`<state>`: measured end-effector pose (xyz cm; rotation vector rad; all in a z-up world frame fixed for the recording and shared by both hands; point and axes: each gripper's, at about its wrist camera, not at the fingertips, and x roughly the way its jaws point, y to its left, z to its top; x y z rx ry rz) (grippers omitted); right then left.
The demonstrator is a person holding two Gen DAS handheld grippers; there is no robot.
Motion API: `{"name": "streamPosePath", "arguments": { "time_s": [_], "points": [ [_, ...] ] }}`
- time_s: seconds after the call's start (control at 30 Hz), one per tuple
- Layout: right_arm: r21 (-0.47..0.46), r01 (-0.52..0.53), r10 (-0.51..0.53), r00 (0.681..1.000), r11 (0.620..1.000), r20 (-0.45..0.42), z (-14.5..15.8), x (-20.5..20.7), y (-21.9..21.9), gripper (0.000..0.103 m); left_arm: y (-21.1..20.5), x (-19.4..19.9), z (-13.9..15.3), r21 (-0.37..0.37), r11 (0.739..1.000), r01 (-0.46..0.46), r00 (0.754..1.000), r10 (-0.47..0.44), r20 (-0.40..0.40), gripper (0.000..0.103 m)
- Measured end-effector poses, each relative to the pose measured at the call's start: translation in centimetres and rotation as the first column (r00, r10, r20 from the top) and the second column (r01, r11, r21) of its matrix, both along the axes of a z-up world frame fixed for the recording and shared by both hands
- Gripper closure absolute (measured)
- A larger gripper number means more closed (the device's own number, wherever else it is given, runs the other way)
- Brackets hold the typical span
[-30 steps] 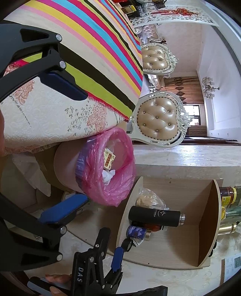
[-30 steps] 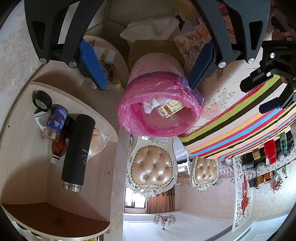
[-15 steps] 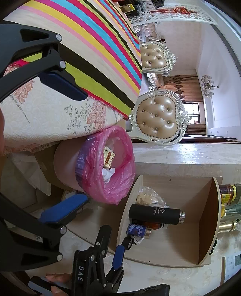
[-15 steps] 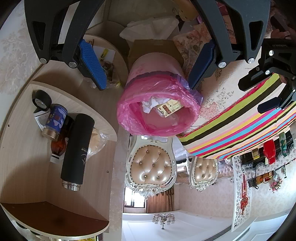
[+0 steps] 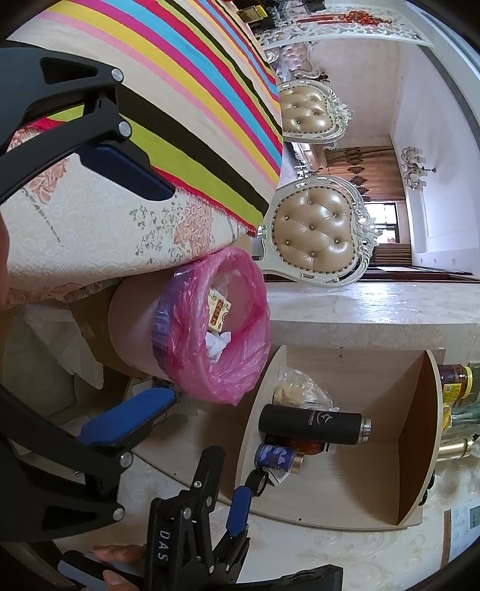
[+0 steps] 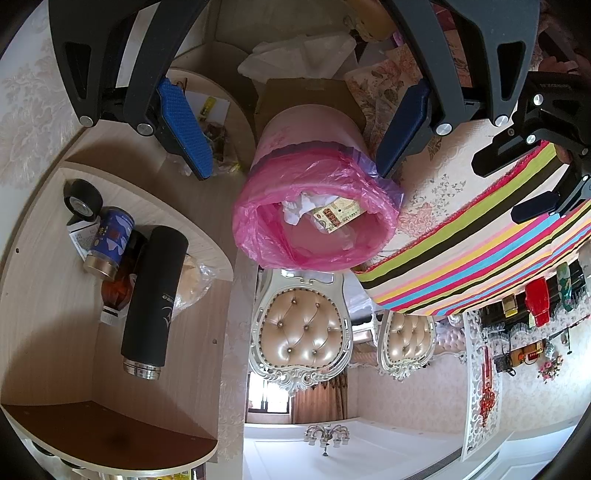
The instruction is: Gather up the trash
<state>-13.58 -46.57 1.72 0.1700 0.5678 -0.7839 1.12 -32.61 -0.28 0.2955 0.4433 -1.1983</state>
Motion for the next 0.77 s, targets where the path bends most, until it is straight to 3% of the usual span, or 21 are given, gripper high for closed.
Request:
{"name": "streamPosePath", "arguments": {
  "time_s": [0.77],
  "points": [
    [0.002, -0.002, 0.002, 1.0, 1.0, 0.004, -0.12, 0.09, 0.09, 0.018, 0.08, 0.47, -0.23, 0.009, 1.0, -0.001, 1.0, 0.001, -0.017, 0.005]
  ]
}}
